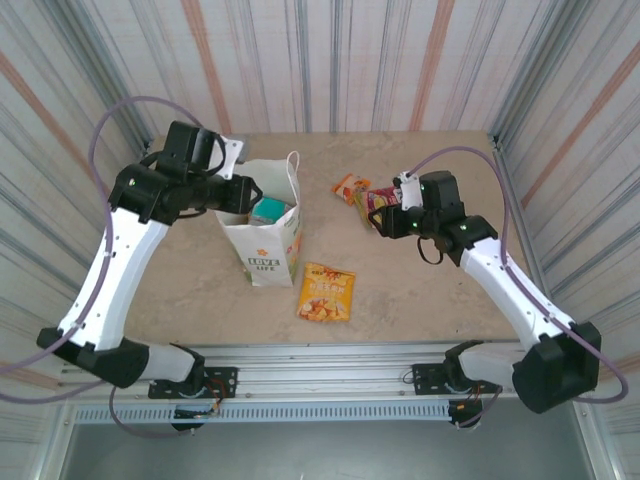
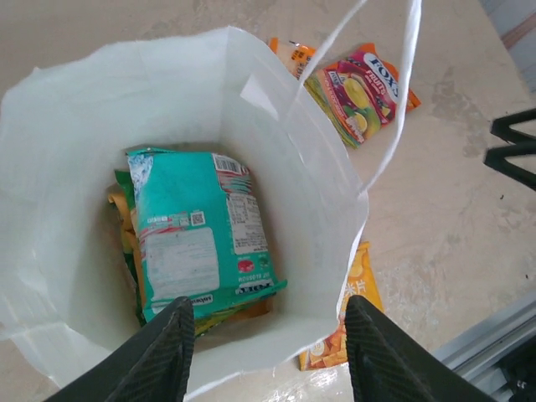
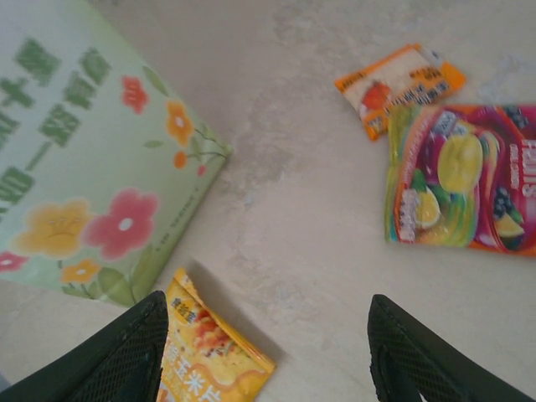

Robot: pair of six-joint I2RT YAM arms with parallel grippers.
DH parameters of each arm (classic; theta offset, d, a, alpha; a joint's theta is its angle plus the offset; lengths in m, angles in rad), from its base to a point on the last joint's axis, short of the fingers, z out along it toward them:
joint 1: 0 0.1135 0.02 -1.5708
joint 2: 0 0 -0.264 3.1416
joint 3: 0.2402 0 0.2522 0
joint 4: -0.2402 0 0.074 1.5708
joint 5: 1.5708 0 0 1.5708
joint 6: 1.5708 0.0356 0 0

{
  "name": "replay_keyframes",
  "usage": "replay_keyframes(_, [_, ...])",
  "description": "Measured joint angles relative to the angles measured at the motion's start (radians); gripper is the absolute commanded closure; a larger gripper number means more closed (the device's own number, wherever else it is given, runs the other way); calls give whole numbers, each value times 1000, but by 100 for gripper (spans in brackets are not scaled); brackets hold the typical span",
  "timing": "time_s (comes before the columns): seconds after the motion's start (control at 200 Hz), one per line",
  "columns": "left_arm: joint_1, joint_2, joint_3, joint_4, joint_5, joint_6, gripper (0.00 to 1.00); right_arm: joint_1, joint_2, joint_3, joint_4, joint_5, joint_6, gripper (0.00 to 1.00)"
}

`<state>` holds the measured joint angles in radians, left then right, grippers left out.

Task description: Place the snacks into the paper bag

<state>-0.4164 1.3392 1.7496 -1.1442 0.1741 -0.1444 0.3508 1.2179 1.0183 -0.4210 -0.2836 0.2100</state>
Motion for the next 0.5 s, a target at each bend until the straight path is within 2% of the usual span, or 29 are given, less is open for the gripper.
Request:
replay_keyframes(0.241, [90,-89,-191,147,144,29,47,-152,199,98,-91,-6,-16,34])
replay_keyframes(0.496, [96,-115,-303,288,312,87,45,-283,460,294,-163,-16,-68,34])
